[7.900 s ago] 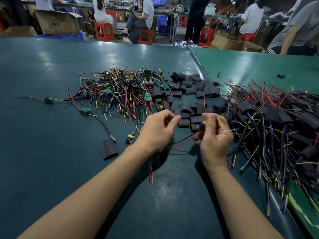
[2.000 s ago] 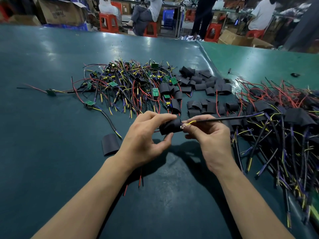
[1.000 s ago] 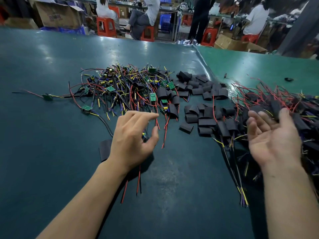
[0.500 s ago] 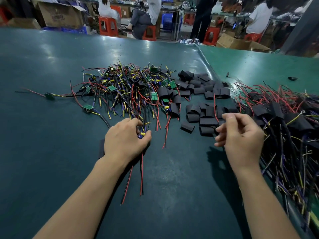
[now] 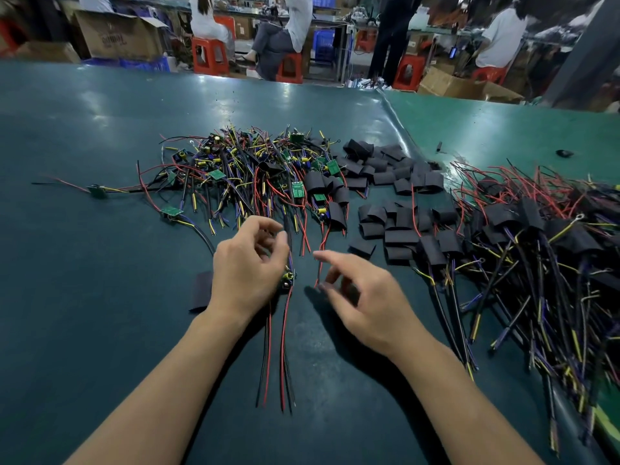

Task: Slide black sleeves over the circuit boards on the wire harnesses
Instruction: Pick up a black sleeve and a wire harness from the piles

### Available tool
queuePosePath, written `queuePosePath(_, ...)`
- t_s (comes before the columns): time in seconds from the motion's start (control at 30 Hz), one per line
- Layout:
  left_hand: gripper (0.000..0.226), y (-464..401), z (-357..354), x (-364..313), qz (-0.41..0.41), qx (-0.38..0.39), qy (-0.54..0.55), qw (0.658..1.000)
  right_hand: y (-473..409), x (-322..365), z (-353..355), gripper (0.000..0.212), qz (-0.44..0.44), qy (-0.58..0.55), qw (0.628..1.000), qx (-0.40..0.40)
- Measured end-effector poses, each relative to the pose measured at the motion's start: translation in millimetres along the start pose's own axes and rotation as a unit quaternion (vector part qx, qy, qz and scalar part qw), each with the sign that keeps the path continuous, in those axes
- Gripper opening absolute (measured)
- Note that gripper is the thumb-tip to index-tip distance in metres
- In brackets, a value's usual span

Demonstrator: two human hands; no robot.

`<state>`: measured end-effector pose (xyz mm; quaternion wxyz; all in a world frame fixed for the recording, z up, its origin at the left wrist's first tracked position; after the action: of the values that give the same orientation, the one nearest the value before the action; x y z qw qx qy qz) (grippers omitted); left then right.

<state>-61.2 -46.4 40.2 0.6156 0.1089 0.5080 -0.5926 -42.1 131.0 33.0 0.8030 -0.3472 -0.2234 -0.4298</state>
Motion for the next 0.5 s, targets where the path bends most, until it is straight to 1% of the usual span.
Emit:
queuePosePath(0.07, 0.015, 1.6, -3.6, -4.4, -0.042, 0.031, -0.081, 0.995, 0.0, 3.0, -7.4, 0.039, 0.005, 0.034, 0.999, 0.027)
queuePosePath(0.17, 0.034, 7.6, -15.0, -12.3, -0.113, 0.115, -0.17, 0.972, -1.2, 1.8, -12.8, 0.033, -0.002, 0.055, 0.998, 0.043)
queuePosePath(0.23, 0.044, 11.6, -23.7, -13.9, -0.139, 0.18, -0.183, 0.956, -3.3, -3.4, -9.9, 0.024, -0.02, 0.032, 0.999, 0.025)
queuePosePath(0.3, 0.049, 13.3, -28.5, -12.9, -0.147, 0.214, -0.181, 0.949, -5.8, -11.4, -2.4, 0.017, -0.047, -0.014, 0.999, -0.014)
queuePosePath(0.33, 0.047, 13.4, -29.2, -13.4, -0.152, 0.215, -0.175, 0.948, -6.6, -14.9, 0.3, 0.016, -0.062, -0.033, 0.997, -0.026)
queuePosePath(0.4, 0.039, 12.0, -25.7, -19.0, -0.161, 0.183, -0.133, 0.961, -8.0, -18.9, -0.3, 0.02, -0.086, -0.041, 0.995, -0.026)
queuePosePath(0.47, 0.035, 11.4, -18.8, -25.2, -0.156, 0.134, -0.042, 0.978, -8.2, -21.9, -4.2, 0.029, -0.11, -0.062, 0.992, -0.012)
queuePosePath(0.5, 0.033, 12.6, -16.7, -28.7, -0.158, 0.116, 0.008, 0.981, -7.8, -22.3, -5.0, 0.035, -0.122, -0.086, 0.989, -0.009)
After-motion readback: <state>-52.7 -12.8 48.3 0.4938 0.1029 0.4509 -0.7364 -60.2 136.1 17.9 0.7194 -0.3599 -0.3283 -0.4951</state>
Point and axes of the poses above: each hand's wrist, its own y-axis away from the middle knuckle, its own z-axis out of the back of the hand, x = y × z, the point moved 8 cm from there along -y, towards the middle knuckle, and after that the axes turned 6 degrees about -y, right-handed, at the moved point
